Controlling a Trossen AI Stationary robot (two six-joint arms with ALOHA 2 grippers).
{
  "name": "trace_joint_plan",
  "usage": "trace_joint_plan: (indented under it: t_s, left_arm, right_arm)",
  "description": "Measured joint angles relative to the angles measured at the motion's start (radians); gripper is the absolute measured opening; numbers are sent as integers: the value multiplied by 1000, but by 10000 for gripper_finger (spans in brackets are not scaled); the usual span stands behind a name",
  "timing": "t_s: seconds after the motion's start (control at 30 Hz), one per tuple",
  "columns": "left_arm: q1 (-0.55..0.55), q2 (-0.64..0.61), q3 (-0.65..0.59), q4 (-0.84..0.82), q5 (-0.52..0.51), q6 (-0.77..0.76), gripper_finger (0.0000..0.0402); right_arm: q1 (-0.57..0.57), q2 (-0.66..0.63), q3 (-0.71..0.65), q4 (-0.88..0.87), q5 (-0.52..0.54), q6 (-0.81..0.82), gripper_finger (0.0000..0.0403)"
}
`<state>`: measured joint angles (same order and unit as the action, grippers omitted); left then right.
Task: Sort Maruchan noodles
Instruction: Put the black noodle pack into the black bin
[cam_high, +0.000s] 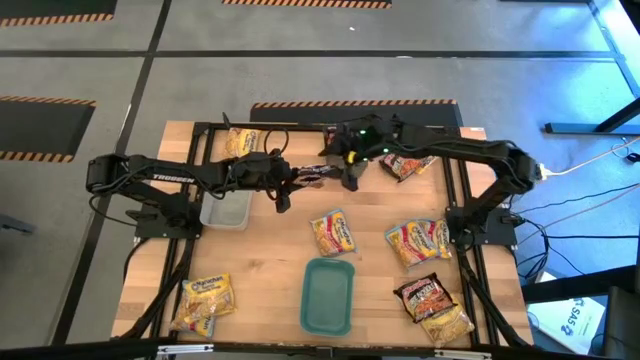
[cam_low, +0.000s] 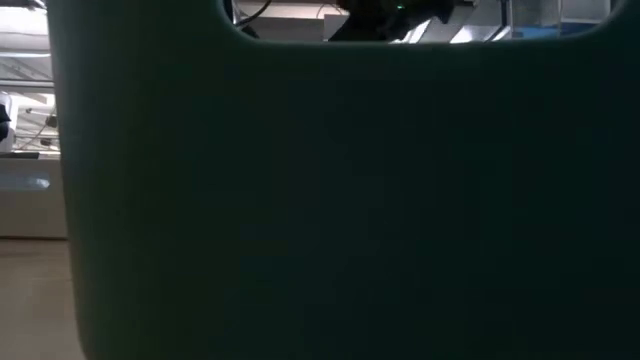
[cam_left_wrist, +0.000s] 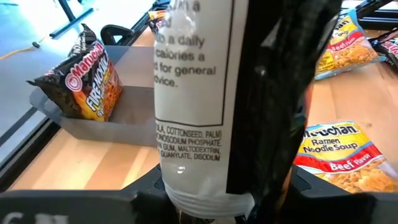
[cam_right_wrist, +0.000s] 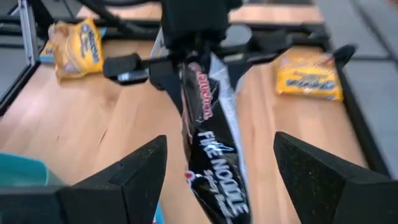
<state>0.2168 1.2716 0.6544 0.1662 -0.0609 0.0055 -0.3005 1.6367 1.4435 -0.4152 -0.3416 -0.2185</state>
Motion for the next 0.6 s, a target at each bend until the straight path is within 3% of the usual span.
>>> trace_joint_plan:
  t_s: [0.43,0.6]
  left_arm:
    - [2,0,0,-8,-1,-3,133]
    - [6,0,0,-8,0,-3,133]
  right_arm:
    - [15,175,65,-6,-44,2,277]
    - [19,207,65,26,-44,-14,251]
